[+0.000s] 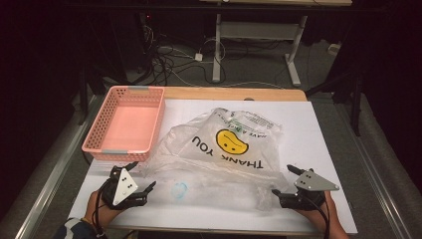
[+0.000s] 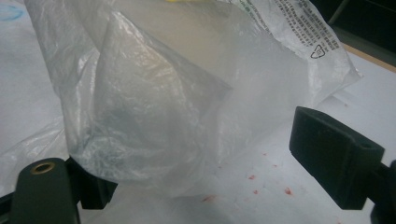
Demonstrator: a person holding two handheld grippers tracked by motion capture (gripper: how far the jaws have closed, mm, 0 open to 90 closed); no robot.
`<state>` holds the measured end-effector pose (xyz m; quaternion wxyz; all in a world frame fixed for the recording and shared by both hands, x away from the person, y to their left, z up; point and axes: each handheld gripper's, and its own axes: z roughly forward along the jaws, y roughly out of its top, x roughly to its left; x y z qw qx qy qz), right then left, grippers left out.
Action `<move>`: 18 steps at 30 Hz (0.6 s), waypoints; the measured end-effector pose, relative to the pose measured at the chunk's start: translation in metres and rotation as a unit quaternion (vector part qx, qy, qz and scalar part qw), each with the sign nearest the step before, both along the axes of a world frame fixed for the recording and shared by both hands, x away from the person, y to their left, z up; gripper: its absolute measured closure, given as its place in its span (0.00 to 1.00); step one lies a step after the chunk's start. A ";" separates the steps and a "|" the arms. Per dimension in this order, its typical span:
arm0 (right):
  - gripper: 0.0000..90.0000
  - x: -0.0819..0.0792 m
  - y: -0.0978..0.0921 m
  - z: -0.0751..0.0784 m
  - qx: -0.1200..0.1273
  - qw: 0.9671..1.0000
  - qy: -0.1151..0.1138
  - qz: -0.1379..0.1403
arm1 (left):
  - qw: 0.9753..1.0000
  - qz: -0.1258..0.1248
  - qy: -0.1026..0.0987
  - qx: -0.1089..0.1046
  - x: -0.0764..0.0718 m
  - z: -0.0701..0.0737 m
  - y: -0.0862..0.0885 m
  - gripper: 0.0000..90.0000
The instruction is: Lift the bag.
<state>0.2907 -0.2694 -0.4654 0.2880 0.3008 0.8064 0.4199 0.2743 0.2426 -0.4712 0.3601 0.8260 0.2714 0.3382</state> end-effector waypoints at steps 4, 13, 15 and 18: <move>0.18 0.000 0.000 0.000 0.005 1.000 -0.005 0.002 | 1.000 -0.001 0.004 -0.001 0.000 -0.002 0.001 0.20; 0.18 -0.001 0.004 0.003 0.007 1.000 -0.013 0.003 | 1.000 -0.005 0.002 0.000 -0.001 -0.001 0.001 0.20; 0.18 -0.002 0.003 0.002 0.007 1.000 -0.013 0.003 | 1.000 -0.006 0.003 -0.001 0.000 -0.001 0.000 0.20; 0.18 -0.002 0.002 0.003 0.008 1.000 -0.012 0.004 | 1.000 -0.007 0.005 0.002 0.001 -0.001 -0.001 0.20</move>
